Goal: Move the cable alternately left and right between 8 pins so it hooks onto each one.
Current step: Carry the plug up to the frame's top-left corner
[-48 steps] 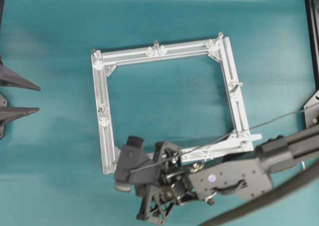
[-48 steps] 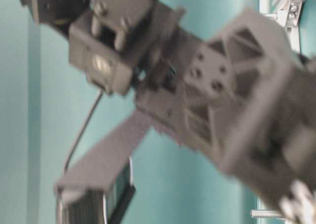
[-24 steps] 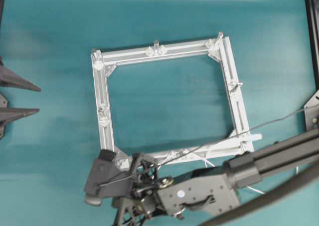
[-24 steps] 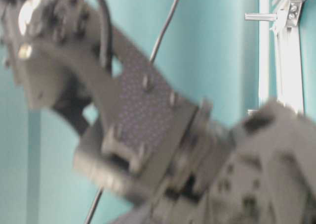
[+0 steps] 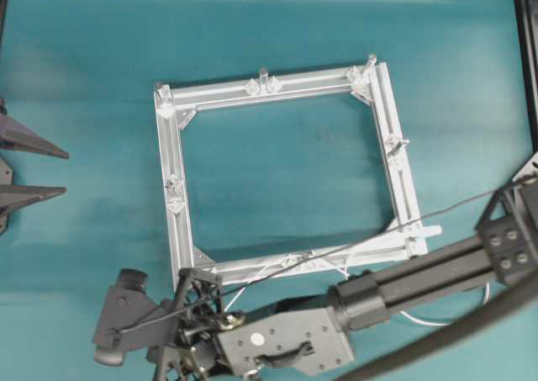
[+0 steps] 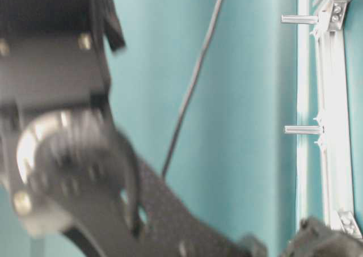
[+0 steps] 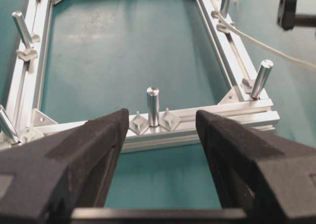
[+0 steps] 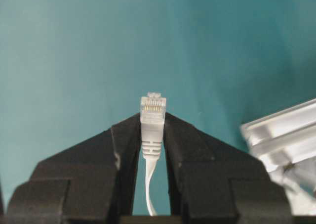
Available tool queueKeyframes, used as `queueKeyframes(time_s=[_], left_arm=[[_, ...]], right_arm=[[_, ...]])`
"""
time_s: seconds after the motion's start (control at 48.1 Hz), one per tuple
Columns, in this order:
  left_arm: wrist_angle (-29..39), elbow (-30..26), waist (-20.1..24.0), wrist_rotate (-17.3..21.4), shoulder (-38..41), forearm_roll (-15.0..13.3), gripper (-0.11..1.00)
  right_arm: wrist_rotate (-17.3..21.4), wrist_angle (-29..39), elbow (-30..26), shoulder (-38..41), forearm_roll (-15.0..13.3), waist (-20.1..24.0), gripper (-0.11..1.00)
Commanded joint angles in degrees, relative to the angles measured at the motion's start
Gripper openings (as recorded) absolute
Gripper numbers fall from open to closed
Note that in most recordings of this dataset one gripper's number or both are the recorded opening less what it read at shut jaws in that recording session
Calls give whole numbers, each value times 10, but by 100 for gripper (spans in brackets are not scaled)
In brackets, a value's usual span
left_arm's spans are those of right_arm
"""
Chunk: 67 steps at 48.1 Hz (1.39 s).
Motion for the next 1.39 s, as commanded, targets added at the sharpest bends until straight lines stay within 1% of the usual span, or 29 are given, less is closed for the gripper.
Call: queueKeyframes(time_s=[0.0,0.125,0.249,0.457,0.603,0.644,0.748,0.852,0.915,0.998,1.143,1.206,1.268,1.372], left_arm=[[-6,-8,-3,4,6,3,69],[-6,-9,-4,3,7,2,69],[-6,-8,-4,2,6,2,69],[-6,-8,-4,1,6,2,69],[-7,-6,-4,1,6,2,69],[-8,-6,-4,1,6,2,69],[-8,-6,-4,1,6,2,69],[-8,-4,-4,1,6,2,69],[-8,-1,-4,1,6,2,69],[-8,2,-4,1,6,2,69],[-8,3,-4,1,6,3,69],[-8,4,-4,1,6,2,69],[-8,3,-4,1,6,2,69],[-8,2,-4,1,6,2,69]], right_arm=[[-9,7,-33,-8,-1,-21,15],[-9,11,-44,-6,-1,-47,15],[1,22,-45,-5,-2,-69,15],[43,49,-45,-4,-6,-96,15],[76,60,-44,-6,-22,-106,15],[93,72,-42,-8,-29,-107,15],[114,96,-32,-19,-42,-107,15],[127,102,1,-38,-44,-107,15],[134,97,29,-53,-44,-107,15],[153,84,74,-76,-44,-109,15],[217,40,166,-127,-55,-116,15],[235,22,196,-144,-64,-121,15],[236,10,214,-156,-71,-128,15],[227,3,217,-159,-82,-147,15]])
